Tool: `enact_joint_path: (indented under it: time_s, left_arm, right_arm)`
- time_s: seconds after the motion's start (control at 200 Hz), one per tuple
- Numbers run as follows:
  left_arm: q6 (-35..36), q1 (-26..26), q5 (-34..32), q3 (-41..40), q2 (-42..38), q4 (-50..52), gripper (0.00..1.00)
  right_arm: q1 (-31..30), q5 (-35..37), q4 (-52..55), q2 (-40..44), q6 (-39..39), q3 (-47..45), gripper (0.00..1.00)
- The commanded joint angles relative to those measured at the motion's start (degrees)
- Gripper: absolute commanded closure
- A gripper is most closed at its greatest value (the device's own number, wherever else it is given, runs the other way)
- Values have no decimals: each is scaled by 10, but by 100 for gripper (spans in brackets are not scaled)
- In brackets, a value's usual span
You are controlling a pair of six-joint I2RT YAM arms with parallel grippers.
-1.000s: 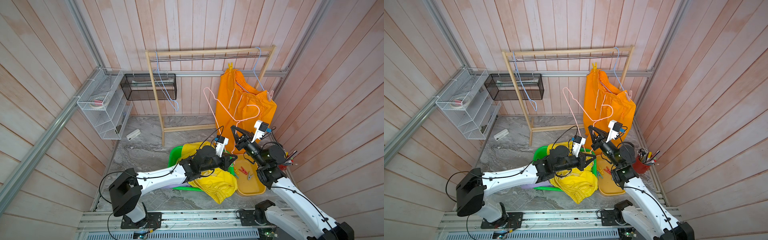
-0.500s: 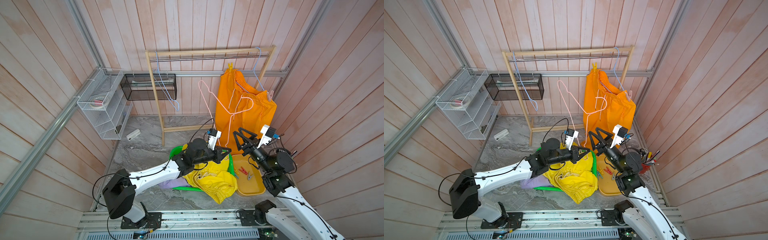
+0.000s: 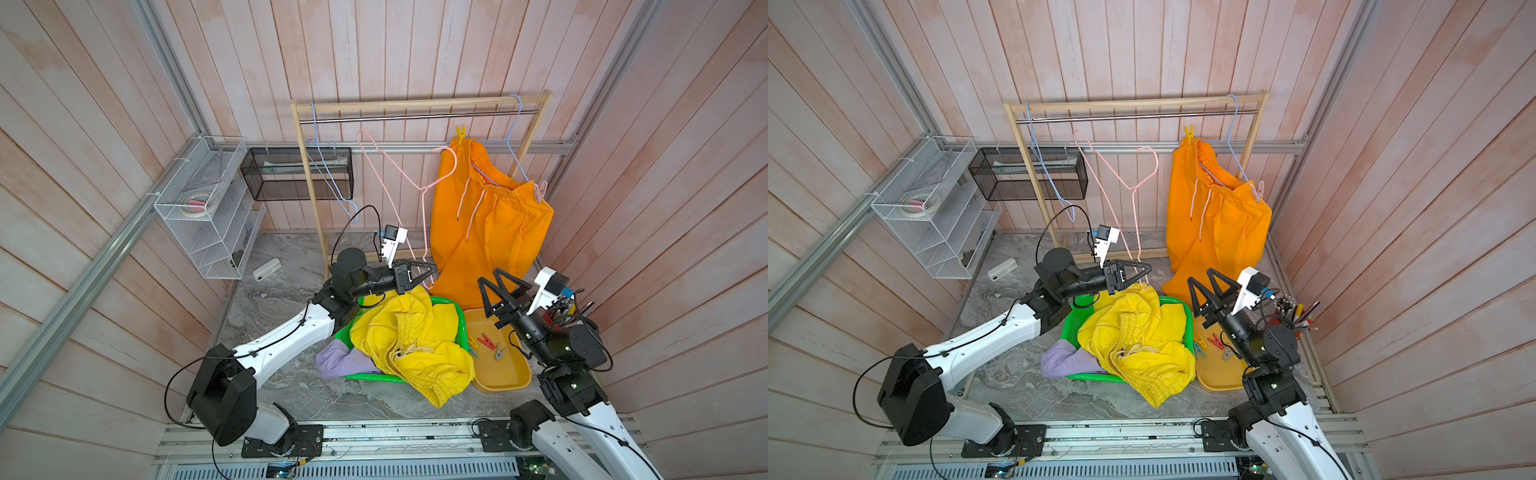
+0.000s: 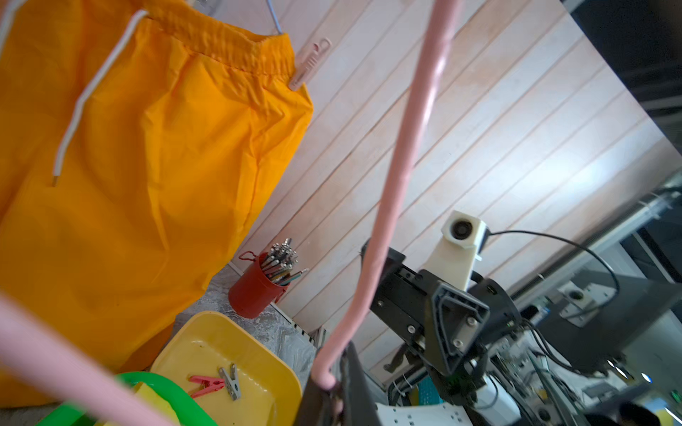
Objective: Remove the clothespins securing shorts to the hanger
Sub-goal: Place the hanger at the clothesline.
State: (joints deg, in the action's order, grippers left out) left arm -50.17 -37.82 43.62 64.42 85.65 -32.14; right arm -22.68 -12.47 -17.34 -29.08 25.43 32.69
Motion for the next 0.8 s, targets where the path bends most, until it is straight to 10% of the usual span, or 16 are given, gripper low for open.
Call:
enact_joint_path:
  time_s: [0.0,0.795]
  left_arm:
    - [-108,26,100,25,39,-157,100]
    - [-298,139,147,230,220,-275,100]
  right_arm:
    - [0,12,31,14,-17,4,31]
    - [0,14,32,-3,-39,3,30]
